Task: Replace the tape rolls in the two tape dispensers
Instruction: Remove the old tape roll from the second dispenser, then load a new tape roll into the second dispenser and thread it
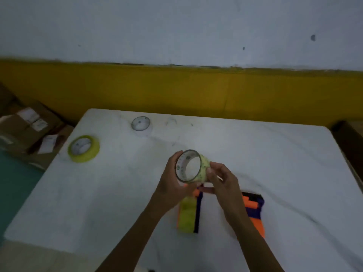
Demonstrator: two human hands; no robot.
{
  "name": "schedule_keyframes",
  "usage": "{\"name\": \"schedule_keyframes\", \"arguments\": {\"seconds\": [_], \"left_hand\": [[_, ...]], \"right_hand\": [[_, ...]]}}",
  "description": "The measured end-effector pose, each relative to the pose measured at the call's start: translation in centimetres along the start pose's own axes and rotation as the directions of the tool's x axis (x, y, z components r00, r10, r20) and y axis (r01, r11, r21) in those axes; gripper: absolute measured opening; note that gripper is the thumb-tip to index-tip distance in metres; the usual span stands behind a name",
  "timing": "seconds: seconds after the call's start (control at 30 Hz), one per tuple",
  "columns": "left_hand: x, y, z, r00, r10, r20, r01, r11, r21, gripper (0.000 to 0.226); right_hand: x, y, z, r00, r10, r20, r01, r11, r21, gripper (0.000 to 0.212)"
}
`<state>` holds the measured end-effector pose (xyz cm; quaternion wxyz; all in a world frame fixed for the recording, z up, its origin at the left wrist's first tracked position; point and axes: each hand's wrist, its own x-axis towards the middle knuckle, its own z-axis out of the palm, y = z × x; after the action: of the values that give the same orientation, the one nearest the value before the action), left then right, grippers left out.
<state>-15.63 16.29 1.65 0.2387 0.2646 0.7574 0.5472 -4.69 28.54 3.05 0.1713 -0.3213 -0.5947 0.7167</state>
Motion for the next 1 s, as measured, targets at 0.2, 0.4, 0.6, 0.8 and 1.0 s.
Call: {"name": "schedule_keyframes", "arguments": {"seconds": [0.2, 0.4, 0.6, 0.8, 1.0], "left_hand": [[6.9, -7.9, -18.2, 0.931, -0.186, -0.314, 0.252, 0.950, 0.186, 0.096], [18.2, -13.4, -29.9, 0.938, -0.208, -0.276, 0.330, 0.780, 0.532, 0.096], [19.6, -17.4, -29.8, 0.966, -0.180, -0.186, 0.253, 0.809, 0.530, 0.098], [9.9, -19.4, -31.7, 0.881, -0.052, -0.471, 0.405, 0.600, 0.690, 0.073], [6.4, -16.1, -32.4, 0.896, -0.225, -0.384, 0.421, 0.706, 0.569, 0.020]], "right_hand": [[2.8, 3.2, 10.7, 0.994, 0.030, 0.109, 0.002, 0.959, -0.284, 0.018], [6.6, 5.5, 19.7, 0.991, 0.123, 0.059, -0.105, 0.965, -0.242, 0.020], [11.8, 4.6, 26.1, 0.983, 0.167, 0.076, -0.146, 0.965, -0.220, 0.021], [13.2, 4.1, 27.3, 0.978, 0.197, 0.069, -0.178, 0.960, -0.217, 0.021], [10.4, 4.3, 26.2, 0.967, 0.189, 0.174, -0.143, 0.959, -0.247, 0.020]]}}
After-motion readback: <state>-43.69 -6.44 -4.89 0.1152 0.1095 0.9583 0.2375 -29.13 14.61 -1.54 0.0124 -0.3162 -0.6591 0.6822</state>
